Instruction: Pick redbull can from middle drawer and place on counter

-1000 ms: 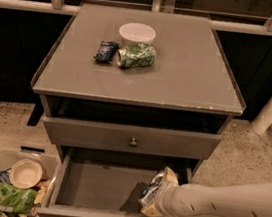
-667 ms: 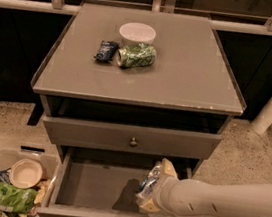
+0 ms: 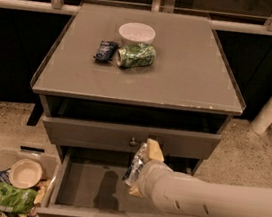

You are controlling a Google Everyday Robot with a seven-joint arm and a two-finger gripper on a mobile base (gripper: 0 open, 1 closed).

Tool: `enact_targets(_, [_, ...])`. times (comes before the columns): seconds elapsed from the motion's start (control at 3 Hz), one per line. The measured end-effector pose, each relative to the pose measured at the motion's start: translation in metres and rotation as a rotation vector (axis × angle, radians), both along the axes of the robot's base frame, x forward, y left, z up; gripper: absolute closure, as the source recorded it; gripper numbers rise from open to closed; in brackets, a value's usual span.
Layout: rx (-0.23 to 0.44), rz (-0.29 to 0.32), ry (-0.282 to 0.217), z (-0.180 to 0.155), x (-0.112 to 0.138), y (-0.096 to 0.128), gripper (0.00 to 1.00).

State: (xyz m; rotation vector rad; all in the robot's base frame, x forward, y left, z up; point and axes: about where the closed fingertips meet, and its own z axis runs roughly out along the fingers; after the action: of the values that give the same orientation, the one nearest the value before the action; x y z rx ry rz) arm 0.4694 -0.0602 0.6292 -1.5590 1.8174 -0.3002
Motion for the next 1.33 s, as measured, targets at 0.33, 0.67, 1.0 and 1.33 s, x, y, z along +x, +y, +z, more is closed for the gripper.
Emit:
enact_targets(0.33, [-0.013, 0.022, -0.111, 0.048, 0.009, 0.024, 1.0])
enact_targets(0.67, [-0.01, -0.009, -0.212, 0.105, 0.014, 0.033, 1.0])
enact_targets(1.0, [-0.018, -0.014, -0.194, 0.104, 0.011, 0.033, 1.0])
enact_targets(1.33, [0.018, -0.04, -0.169, 0.1, 0.013, 0.03, 1.0])
